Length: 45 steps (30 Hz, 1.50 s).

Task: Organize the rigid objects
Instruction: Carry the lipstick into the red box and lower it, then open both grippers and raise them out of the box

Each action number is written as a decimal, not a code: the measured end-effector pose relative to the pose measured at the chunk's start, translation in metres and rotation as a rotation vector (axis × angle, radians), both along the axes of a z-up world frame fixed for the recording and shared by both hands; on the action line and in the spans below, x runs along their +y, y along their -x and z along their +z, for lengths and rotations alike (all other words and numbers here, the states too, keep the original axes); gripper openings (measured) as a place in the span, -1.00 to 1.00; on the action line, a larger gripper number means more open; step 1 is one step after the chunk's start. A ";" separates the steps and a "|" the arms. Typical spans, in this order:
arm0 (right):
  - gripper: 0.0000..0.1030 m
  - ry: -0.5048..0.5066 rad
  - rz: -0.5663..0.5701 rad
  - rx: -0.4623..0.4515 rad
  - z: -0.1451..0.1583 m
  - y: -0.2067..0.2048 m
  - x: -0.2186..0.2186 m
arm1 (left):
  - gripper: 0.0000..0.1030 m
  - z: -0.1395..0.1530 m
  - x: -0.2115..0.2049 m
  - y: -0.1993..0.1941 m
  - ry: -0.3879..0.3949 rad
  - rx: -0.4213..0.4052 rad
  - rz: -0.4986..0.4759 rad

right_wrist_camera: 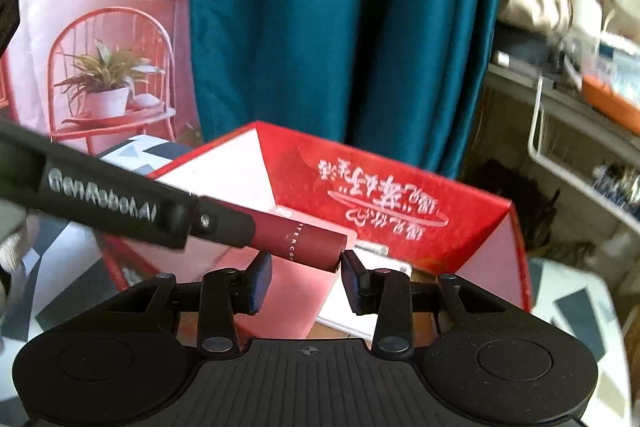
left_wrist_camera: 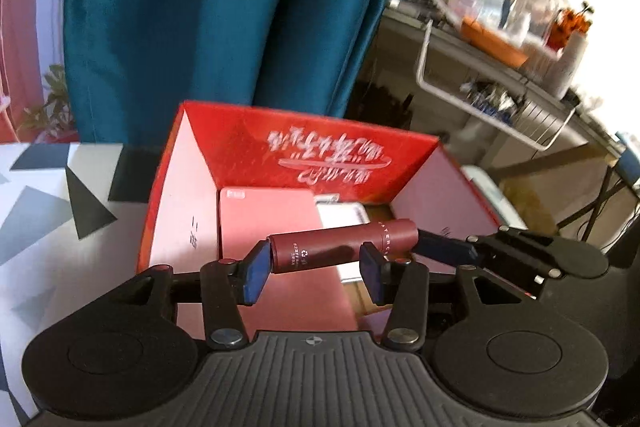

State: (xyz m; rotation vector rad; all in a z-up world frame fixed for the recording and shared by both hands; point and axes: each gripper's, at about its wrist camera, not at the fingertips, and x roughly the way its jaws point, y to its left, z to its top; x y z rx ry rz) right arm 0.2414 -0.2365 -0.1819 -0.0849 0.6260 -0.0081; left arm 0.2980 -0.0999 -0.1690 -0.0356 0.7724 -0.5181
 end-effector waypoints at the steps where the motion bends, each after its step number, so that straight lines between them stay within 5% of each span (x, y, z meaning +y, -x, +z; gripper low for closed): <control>1: -0.32 -0.023 -0.006 0.017 -0.002 -0.005 -0.003 | -0.03 -0.005 0.000 -0.005 0.001 0.022 0.004; 11: -0.26 -0.177 -0.055 0.140 -0.021 -0.022 -0.021 | -0.03 -0.028 -0.004 -0.023 -0.025 0.080 0.008; 17: -0.23 -0.136 -0.038 0.113 -0.007 -0.013 -0.015 | 0.04 -0.003 0.008 -0.008 -0.025 -0.014 0.035; 22: 0.24 -0.123 -0.052 0.043 0.017 0.003 -0.015 | 0.47 0.029 0.020 0.016 -0.052 -0.133 0.067; 24: 0.46 -0.117 -0.051 0.010 0.029 0.012 -0.015 | 0.88 0.041 0.025 0.027 -0.060 -0.173 0.078; 28: 0.97 -0.111 -0.038 -0.063 0.053 0.034 -0.014 | 1.00 0.062 0.035 0.053 -0.078 -0.246 0.092; 45: 0.99 -0.091 -0.045 -0.200 0.089 0.140 0.001 | 1.00 0.086 0.089 0.167 -0.101 -0.381 0.203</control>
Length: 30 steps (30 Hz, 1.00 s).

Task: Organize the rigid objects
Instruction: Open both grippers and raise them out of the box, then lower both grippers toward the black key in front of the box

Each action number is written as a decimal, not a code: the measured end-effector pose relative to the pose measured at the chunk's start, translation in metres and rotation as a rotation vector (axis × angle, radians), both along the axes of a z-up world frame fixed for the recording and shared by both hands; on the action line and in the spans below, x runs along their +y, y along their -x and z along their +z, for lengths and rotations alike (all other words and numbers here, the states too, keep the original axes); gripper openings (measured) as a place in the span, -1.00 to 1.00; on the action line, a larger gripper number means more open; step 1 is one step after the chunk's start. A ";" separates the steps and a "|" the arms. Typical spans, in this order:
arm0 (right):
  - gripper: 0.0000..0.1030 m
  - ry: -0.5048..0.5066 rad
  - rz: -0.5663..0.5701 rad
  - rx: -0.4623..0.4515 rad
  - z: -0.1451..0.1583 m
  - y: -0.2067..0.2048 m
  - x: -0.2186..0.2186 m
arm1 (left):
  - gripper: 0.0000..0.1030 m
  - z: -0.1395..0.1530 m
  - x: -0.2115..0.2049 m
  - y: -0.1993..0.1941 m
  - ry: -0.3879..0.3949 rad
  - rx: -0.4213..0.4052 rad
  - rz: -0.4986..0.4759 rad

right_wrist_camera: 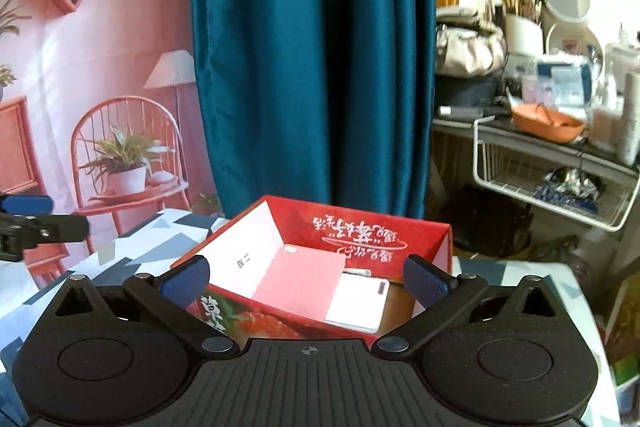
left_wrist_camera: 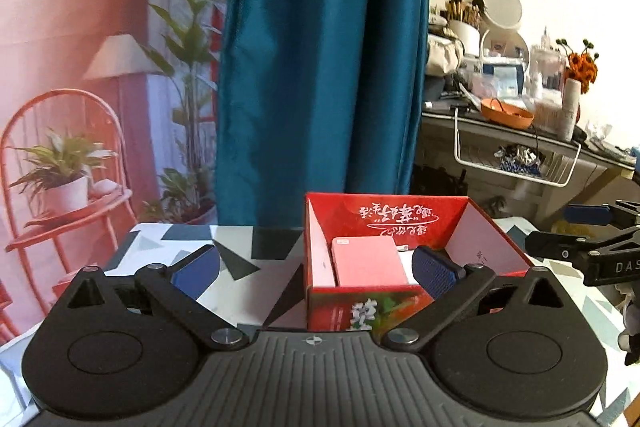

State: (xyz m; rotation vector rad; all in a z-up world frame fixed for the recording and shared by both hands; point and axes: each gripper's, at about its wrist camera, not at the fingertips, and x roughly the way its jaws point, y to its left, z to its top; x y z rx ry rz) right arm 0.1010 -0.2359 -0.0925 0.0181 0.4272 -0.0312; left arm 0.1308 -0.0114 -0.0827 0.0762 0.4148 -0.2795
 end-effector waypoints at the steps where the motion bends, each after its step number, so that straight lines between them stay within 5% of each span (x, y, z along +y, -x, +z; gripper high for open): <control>1: 0.99 0.009 -0.005 -0.015 -0.001 0.007 0.002 | 1.00 0.000 0.002 0.007 0.004 -0.007 0.001; 10: 0.99 0.001 -0.044 -0.066 -0.023 0.057 0.012 | 1.00 -0.026 0.010 0.041 -0.007 -0.001 0.037; 17: 0.99 -0.021 -0.065 -0.030 -0.057 0.080 0.018 | 1.00 -0.054 0.021 0.047 0.068 0.087 0.078; 26: 0.98 -0.047 -0.059 0.075 -0.106 0.066 0.018 | 1.00 -0.090 0.027 0.036 0.069 0.164 0.103; 30: 0.73 -0.041 -0.006 0.119 -0.124 0.050 0.026 | 1.00 -0.097 0.026 0.031 0.063 0.172 0.113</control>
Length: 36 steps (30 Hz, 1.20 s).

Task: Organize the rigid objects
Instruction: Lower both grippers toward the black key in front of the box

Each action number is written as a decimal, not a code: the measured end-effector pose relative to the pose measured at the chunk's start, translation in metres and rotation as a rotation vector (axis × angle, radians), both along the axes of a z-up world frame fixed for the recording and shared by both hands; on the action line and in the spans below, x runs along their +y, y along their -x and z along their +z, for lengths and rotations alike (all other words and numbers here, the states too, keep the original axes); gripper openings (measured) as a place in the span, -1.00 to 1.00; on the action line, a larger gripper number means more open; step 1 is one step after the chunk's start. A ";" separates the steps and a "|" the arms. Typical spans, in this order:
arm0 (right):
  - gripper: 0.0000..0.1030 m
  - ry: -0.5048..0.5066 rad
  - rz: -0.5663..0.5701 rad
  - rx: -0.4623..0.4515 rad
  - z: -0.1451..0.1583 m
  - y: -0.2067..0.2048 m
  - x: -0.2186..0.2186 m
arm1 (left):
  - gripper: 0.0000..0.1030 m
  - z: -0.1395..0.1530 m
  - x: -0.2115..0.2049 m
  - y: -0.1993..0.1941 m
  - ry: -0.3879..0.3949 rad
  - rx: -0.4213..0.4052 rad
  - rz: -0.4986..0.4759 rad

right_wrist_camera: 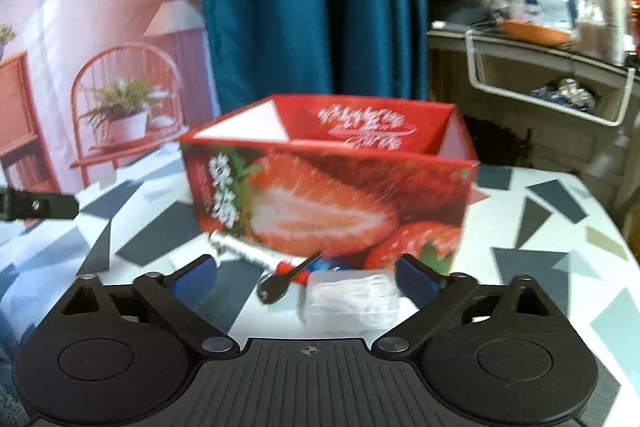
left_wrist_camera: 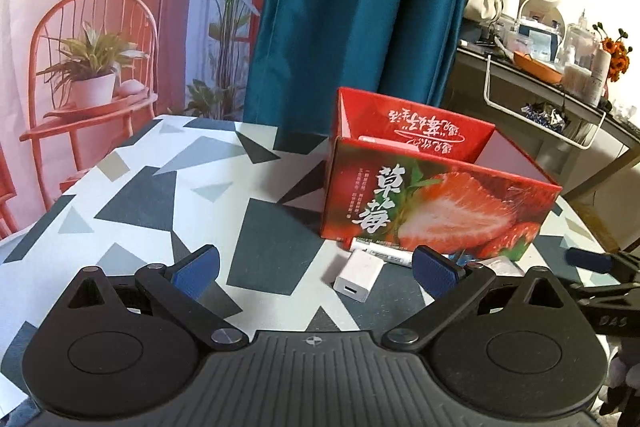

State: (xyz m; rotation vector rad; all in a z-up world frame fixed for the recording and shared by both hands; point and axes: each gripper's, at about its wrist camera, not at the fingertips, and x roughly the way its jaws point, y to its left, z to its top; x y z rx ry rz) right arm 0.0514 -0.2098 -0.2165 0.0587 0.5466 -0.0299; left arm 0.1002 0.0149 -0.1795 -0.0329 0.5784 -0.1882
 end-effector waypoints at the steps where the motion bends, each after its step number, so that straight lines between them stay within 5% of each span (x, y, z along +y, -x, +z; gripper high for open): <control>1: 0.67 -0.002 0.013 0.011 -0.004 -0.004 0.002 | 1.00 -0.002 -0.001 -0.001 -0.002 0.000 0.002; 16: 0.03 -0.010 0.145 0.120 -0.047 -0.054 0.024 | 1.00 -0.022 -0.001 -0.016 -0.016 0.027 0.033; 24: -0.07 -0.022 0.117 0.168 -0.065 -0.074 0.024 | 1.00 -0.029 0.000 -0.018 -0.015 0.042 0.024; 36: -0.09 -0.006 0.095 0.092 -0.058 -0.053 0.014 | 1.00 -0.036 -0.007 -0.022 -0.021 0.076 0.006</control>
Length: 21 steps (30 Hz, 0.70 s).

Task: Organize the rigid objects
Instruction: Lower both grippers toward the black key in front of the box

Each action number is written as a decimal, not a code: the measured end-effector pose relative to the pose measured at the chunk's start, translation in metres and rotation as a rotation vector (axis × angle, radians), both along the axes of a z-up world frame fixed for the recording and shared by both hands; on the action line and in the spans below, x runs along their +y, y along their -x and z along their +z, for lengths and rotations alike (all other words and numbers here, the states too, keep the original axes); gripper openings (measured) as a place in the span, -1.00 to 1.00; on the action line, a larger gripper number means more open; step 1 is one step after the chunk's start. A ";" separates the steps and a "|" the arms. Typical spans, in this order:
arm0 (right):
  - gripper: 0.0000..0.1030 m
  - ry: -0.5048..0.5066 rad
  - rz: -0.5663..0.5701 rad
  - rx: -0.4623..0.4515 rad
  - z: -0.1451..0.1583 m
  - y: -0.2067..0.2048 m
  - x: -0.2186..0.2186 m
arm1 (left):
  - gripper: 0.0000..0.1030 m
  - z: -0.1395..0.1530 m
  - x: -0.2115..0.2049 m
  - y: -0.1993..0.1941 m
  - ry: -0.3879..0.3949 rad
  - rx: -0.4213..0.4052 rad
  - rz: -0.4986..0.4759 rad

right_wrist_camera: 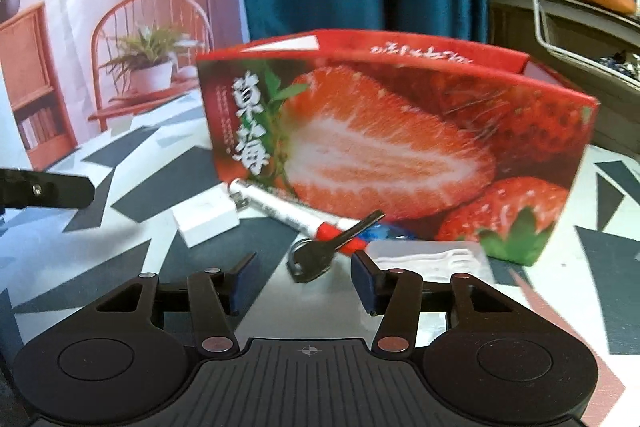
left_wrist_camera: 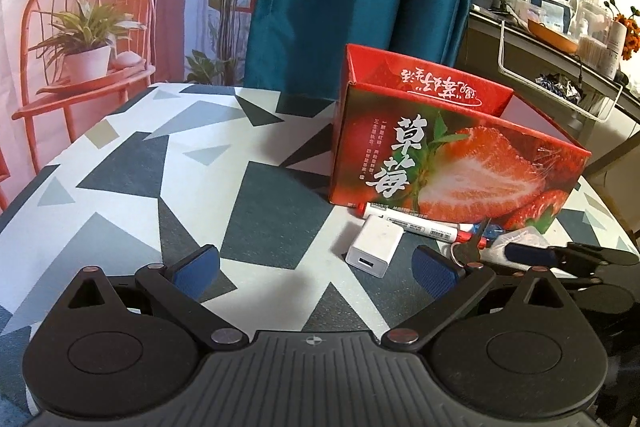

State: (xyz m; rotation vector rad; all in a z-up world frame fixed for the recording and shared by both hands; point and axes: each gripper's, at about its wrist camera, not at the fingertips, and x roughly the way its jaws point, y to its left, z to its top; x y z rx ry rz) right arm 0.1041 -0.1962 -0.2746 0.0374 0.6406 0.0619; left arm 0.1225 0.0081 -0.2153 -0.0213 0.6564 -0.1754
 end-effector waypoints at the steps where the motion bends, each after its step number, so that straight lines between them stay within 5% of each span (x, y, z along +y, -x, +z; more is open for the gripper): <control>1: -0.09 -0.001 -0.010 0.000 0.001 0.001 -0.003 | 1.00 0.000 -0.001 -0.001 0.000 0.006 0.000; 10: -0.08 -0.065 -0.108 -0.007 0.000 0.010 -0.040 | 0.98 -0.006 -0.022 -0.021 -0.011 0.057 -0.024; 21: -0.08 -0.092 -0.034 0.029 -0.004 -0.016 -0.022 | 0.77 -0.018 -0.048 -0.047 -0.038 0.083 -0.047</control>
